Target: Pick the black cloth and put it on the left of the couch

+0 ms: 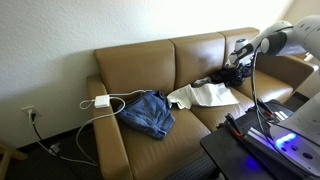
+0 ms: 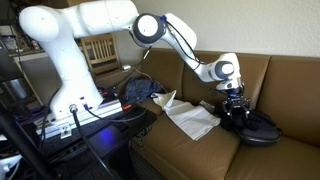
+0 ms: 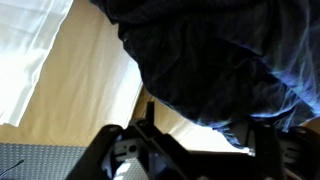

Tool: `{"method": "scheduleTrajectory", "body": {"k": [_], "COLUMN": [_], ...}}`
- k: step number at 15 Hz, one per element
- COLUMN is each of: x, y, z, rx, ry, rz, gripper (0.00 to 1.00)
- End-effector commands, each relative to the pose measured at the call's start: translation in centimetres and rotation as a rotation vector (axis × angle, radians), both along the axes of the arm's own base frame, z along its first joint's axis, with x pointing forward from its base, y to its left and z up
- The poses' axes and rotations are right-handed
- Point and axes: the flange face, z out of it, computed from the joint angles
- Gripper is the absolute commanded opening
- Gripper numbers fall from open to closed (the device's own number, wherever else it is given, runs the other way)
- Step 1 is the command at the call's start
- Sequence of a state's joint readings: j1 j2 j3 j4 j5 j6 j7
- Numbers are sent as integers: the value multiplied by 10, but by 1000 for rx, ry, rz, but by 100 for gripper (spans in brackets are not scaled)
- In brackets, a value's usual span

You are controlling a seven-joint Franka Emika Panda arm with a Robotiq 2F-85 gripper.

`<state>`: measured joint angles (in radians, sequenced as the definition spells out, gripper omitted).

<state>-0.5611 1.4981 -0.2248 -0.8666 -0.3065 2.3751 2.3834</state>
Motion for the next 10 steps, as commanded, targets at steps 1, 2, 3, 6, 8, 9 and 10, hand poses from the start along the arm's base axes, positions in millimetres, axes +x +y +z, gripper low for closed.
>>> {"method": "scheduleTrajectory", "body": {"k": [1, 2, 3, 6, 8, 9, 10], "x": [3, 3, 3, 1, -1, -5, -7], "y": [5, 6, 6, 3, 1, 6, 7], "z": [-3, -4, -5, -4, -3, -3, -1], "rx": [4, 6, 5, 1, 18, 105, 163], "ry": [-37, -40, -42, -44, -26, 40, 57], "rz": [-11, -14, -16, -32, -56, -83, -105], "gripper": [45, 38, 31, 9, 0, 0, 0]}}
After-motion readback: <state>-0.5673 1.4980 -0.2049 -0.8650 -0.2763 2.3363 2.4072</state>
